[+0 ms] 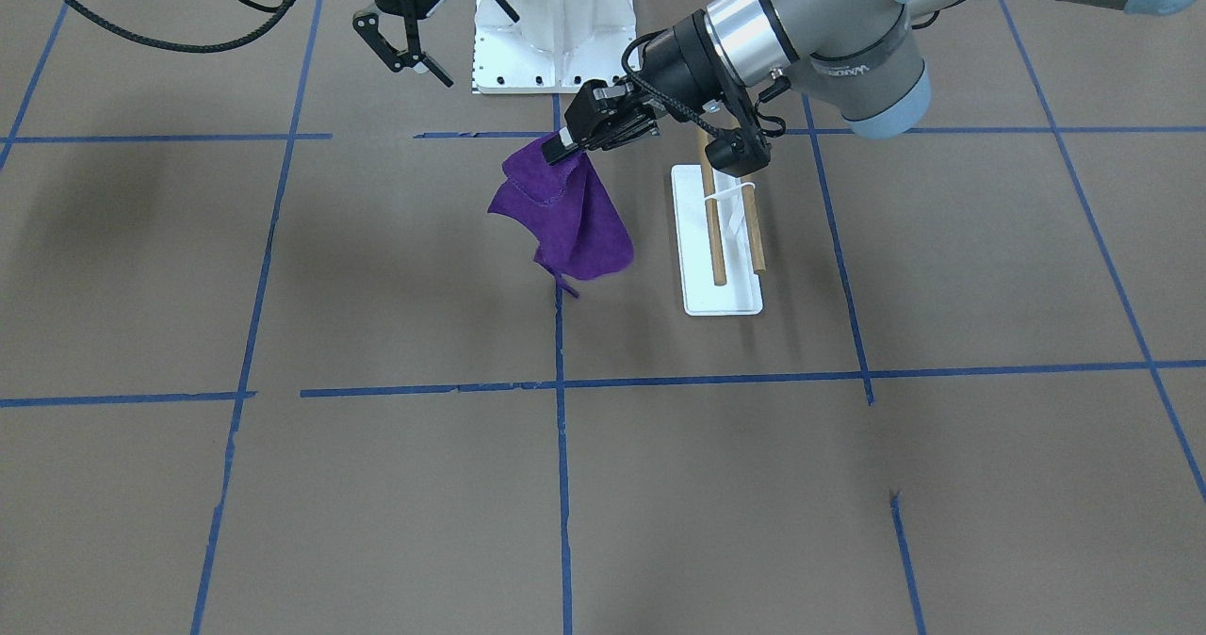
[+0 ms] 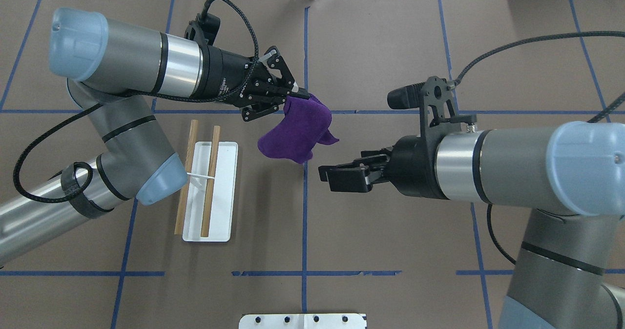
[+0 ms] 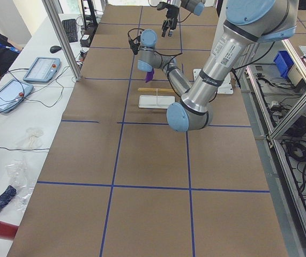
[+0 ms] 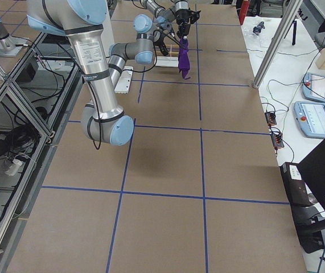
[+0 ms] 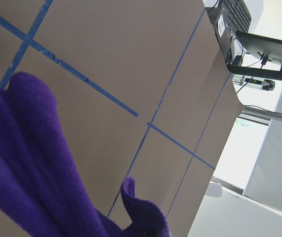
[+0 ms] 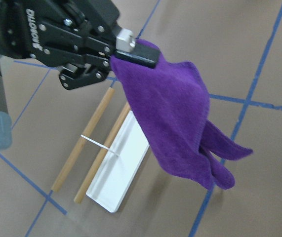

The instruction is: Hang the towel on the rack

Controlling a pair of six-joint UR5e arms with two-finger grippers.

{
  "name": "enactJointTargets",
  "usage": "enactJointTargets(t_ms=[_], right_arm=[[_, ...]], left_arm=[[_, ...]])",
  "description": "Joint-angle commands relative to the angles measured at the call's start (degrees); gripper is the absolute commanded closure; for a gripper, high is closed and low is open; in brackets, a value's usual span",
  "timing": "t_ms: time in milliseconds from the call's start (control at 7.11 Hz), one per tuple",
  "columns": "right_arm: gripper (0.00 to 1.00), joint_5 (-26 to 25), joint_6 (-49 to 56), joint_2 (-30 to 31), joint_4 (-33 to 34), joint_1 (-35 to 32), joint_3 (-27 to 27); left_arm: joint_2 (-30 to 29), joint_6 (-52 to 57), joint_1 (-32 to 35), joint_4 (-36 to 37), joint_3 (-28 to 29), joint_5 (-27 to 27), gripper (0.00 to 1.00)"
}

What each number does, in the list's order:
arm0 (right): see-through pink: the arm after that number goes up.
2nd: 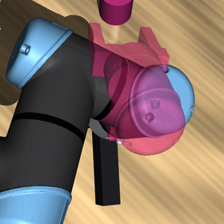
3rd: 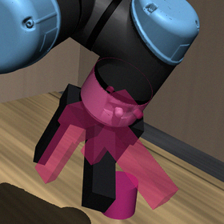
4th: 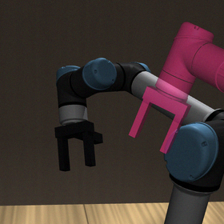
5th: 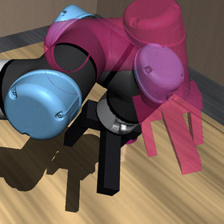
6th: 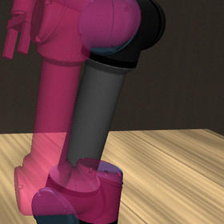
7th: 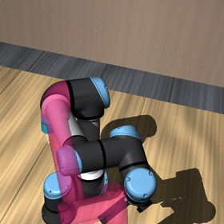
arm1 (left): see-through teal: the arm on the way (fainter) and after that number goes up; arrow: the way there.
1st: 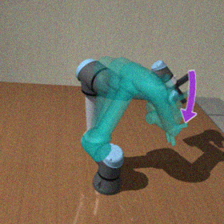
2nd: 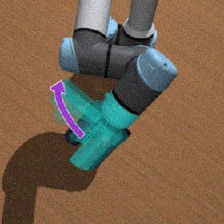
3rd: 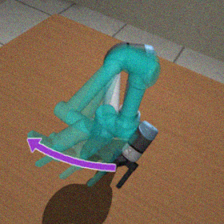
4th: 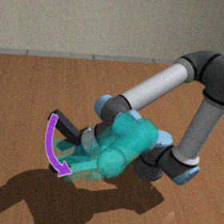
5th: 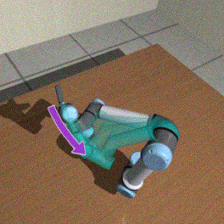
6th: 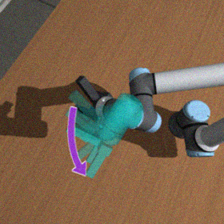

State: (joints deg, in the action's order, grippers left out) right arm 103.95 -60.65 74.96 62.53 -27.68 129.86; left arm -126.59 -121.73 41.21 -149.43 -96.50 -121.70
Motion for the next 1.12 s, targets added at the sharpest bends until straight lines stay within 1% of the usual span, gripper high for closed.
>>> enactJointTargets(t_ms=[0, 141, 281, 422, 562, 703, 844, 984], right_arm=[[0.00, 7.3, 0.0, 8.7, 1.1, -4.6, 2.2], [0.00, 8.6, 0.7, 9.8, 9.5, -6.4, 4.7], [0.00, 8.6, 1.0, 9.5, 17.8, -8.9, 5.7], [0.00, 8.6, 3.1, 9.5, 20.8, -11.2, 5.5], [0.00, 8.6, 12.0, 9.7, 26.3, -14.6, 5.3], [0.00, 8.5, 20.3, 9.4, 32.8, -16.9, 4.9], [0.00, 8.2, 25.1, 9.7, 35.4, -19.6, 3.4], [0.00, 8.5, 29.4, 10.4, 35.6, -22.6, 1.4]], left_arm=[[-0.4, 0.1, 0.1, 0.3, -1.8, 0.8, 1.00], [-0.4, 3.0, 0.4, 0.6, -3.6, 3.9, 1.00], [-0.2, 8.6, 0.4, 3.3, -6.4, 7.5, 1.00], [-0.1, 12.8, 0.4, 6.2, -9.1, 11.0, 1.00], [0.0, 15.6, 0.4, 7.7, -10.5, 17.7, 1.00], [0.1, 19.1, -0.3, 11.2, -12.6, 22.7, 1.00], [0.3, 21.8, -3.4, 18.8, -17.3, 27.5, 1.00], [2.4, 22.1, -10.5, 26.8, -22.3, 38.9, 1.00]])
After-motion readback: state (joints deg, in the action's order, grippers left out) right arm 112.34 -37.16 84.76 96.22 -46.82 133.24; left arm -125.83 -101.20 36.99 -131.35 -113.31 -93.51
